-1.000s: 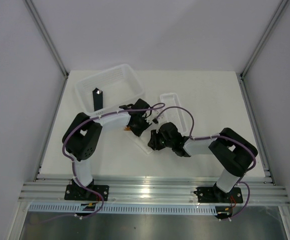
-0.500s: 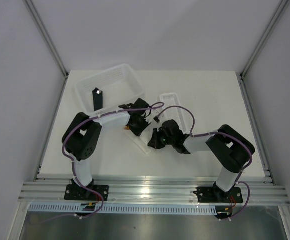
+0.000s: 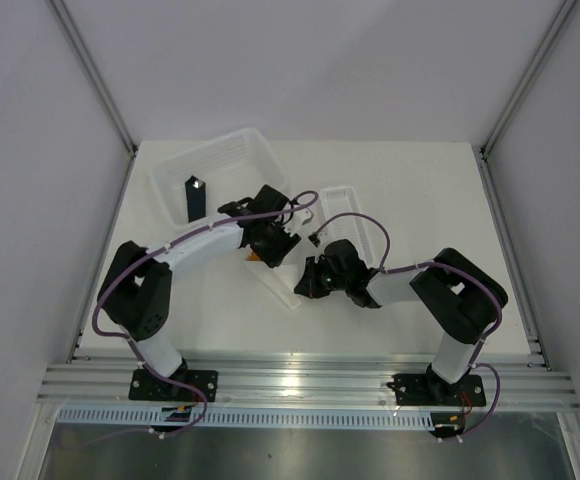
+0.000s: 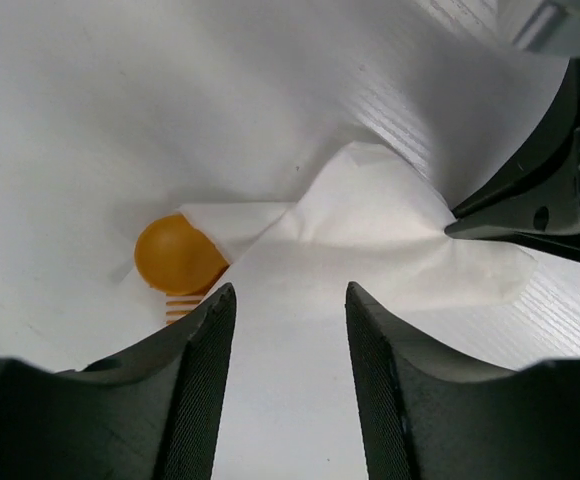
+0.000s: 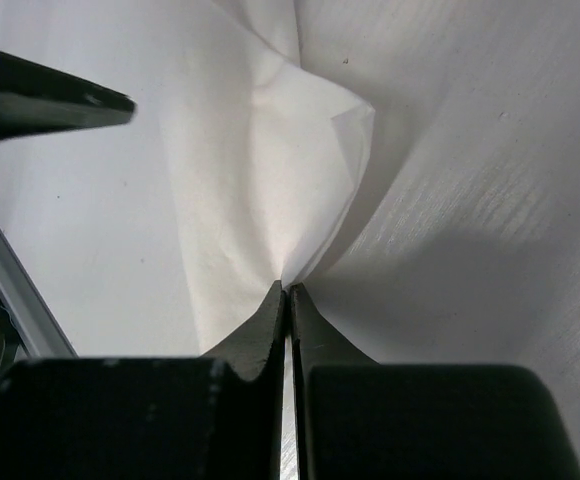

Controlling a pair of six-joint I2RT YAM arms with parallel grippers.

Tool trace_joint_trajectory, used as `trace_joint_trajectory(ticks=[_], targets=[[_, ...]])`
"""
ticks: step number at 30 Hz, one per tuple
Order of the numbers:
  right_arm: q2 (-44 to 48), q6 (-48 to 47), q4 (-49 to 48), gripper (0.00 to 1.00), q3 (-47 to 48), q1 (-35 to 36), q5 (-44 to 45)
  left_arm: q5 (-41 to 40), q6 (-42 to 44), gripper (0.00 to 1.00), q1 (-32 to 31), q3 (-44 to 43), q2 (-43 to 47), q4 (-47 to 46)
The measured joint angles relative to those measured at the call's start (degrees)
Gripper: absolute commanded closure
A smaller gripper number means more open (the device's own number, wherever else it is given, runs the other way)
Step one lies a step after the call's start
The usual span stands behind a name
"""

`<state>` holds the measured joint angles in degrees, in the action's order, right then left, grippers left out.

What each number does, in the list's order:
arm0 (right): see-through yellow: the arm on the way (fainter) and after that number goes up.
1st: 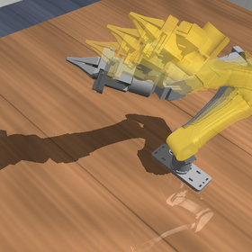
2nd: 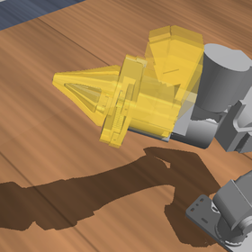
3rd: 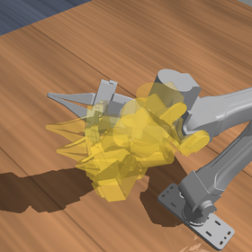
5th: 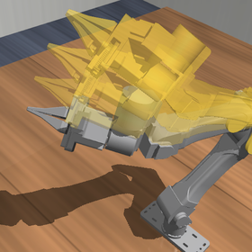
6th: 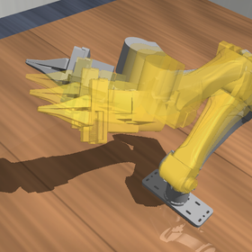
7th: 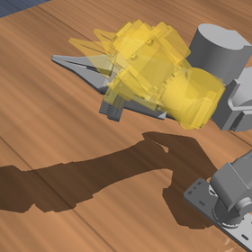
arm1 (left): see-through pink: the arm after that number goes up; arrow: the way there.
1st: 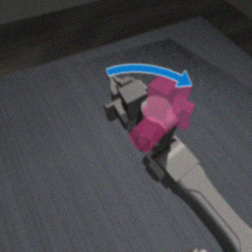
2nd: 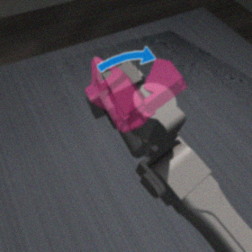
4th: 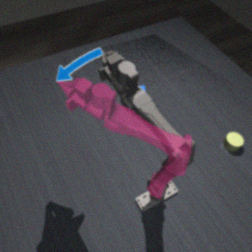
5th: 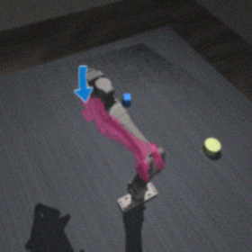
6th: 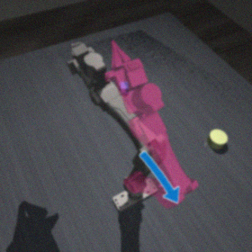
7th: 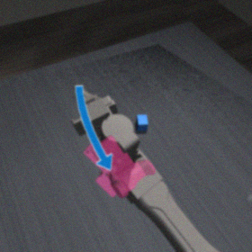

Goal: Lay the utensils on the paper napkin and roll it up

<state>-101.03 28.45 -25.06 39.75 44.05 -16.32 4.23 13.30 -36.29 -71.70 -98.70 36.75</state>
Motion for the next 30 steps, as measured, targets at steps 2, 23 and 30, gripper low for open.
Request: trace_joint_trajectory(ticks=[2, 23, 30], targets=[[0.0, 0.2, -0.1, 1.00, -0.1, 0.0, 0.0, 0.2, -0.7, 0.44, 0.8, 0.0, 1.4, 0.7], [-0.1, 0.4, -1.3, 0.78, -0.5, -0.2, -0.8, 6.5, -9.5, 0.45, 8.1, 10.8, -0.7, 0.4], [-0.1, 0.0, -2.7, 0.56, 0.0, -0.1, -0.2, 6.6, -9.9, 0.47, 8.3, 9.2, -2.5, -0.7]])
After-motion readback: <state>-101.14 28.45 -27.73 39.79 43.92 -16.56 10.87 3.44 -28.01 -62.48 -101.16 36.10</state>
